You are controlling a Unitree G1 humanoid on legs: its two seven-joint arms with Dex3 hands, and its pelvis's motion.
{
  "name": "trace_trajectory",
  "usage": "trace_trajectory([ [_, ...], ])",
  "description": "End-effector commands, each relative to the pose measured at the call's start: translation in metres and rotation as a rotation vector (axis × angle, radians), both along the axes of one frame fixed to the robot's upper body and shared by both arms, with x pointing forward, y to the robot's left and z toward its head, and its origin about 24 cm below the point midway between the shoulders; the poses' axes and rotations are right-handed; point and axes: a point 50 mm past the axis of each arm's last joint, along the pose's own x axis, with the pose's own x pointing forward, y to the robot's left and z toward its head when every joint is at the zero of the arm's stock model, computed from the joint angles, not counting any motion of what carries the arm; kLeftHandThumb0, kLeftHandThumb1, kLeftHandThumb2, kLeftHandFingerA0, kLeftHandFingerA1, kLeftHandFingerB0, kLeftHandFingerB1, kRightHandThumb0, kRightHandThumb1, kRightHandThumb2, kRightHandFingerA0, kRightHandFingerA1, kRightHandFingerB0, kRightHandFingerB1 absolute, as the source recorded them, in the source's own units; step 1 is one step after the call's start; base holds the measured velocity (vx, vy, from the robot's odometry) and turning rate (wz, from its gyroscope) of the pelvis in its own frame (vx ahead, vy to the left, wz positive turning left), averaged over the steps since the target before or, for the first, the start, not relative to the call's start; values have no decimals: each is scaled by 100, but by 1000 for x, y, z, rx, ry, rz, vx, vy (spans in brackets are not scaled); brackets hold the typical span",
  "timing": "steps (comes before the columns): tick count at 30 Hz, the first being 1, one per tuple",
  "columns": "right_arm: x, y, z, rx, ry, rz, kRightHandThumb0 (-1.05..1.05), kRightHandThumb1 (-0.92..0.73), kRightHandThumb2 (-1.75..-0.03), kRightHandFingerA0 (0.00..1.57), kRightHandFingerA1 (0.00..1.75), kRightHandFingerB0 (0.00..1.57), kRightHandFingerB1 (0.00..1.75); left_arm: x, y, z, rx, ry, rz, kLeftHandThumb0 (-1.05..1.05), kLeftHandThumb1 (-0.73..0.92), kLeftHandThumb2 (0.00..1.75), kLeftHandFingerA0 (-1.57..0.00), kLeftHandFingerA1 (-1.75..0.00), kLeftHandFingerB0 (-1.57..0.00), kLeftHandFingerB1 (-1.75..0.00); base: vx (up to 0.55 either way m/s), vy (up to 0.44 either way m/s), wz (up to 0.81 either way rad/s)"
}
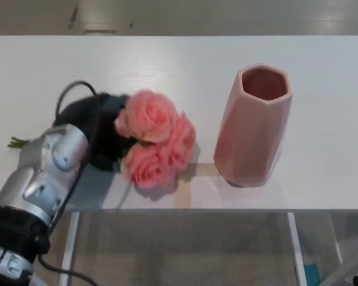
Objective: Use the left hand to pick up the rose and then lift and insert it into the pink vase.
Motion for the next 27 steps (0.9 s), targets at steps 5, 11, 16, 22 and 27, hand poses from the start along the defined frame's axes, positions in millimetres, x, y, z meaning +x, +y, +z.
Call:
trace_trajectory([
  [5, 1, -1, 1, -13, 6, -6, -19, -64, -58, 63, 51, 53, 47, 14, 9, 63, -254, -165, 32, -16, 80, 64, -70, -138, -74, -98, 0, 0, 0],
  [11, 2, -2, 1, -2, 1, -6, -20, -64, -58, 61, 51, 53, 47, 20, 10, 90, -271, -211, 30, -16, 81, 64, -77, -131, -78, -90, 0, 0, 0],
  [16, 2, -3, 2, -1, 0, -7, -20, -64, -58, 61, 51, 53, 47, 23, 9, 107, -329, -223, 36, -16, 80, 65, -72, -137, -75, -99, 0, 0, 0],
  [22, 6, -3, 4, -1, -13, -8, -20, -64, -58, 61, 51, 53, 47, 28, 3, 157, -542, -278, -3, -16, 84, 65, -77, -145, -67, -118, 0, 0, 0],
  [27, 7, -3, 4, 4, -11, -10, -20, -64, -58, 61, 51, 53, 47, 27, -3, 177, -647, -279, -41, -16, 85, 65, -82, -144, -68, -116, 0, 0, 0],
])
